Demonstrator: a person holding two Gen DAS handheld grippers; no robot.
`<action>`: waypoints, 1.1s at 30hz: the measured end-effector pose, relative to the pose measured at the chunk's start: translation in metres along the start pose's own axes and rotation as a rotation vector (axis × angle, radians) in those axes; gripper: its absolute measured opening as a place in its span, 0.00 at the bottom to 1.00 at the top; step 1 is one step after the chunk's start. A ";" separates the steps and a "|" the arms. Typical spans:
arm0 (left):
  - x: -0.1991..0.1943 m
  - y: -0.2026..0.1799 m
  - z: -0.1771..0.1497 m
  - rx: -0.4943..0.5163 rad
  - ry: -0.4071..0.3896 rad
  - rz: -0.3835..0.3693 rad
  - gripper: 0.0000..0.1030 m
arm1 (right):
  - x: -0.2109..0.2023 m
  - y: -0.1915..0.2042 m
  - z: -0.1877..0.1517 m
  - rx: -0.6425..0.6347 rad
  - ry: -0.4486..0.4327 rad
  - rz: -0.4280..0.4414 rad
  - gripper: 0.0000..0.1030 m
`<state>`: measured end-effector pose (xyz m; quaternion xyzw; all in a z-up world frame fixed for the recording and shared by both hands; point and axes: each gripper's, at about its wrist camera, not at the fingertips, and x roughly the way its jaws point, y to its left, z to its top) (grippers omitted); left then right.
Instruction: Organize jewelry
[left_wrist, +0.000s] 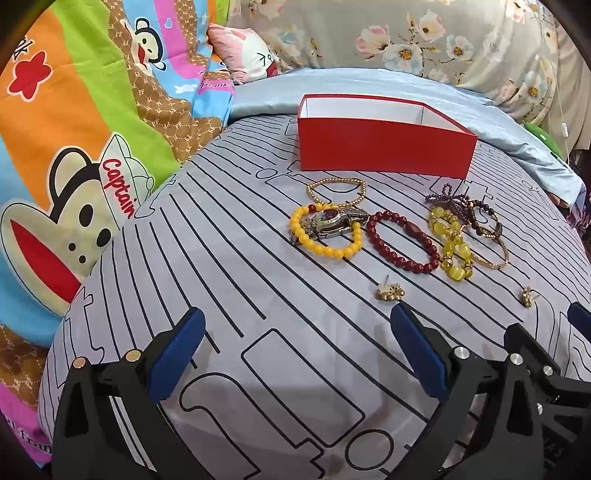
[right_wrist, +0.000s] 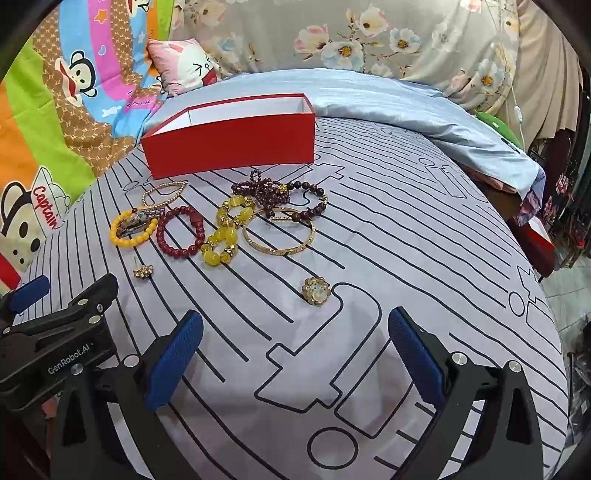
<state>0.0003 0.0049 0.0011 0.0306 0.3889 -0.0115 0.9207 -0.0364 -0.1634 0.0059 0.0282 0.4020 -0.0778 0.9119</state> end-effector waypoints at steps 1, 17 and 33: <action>0.000 0.000 0.000 0.001 -0.001 -0.001 0.93 | 0.000 0.000 0.000 0.000 -0.001 0.000 0.93; -0.003 -0.002 0.001 0.006 -0.004 0.010 0.93 | -0.001 -0.002 0.001 0.005 -0.006 0.000 0.93; -0.003 -0.003 0.001 0.011 -0.004 0.012 0.93 | -0.005 -0.003 -0.001 0.013 -0.014 0.002 0.93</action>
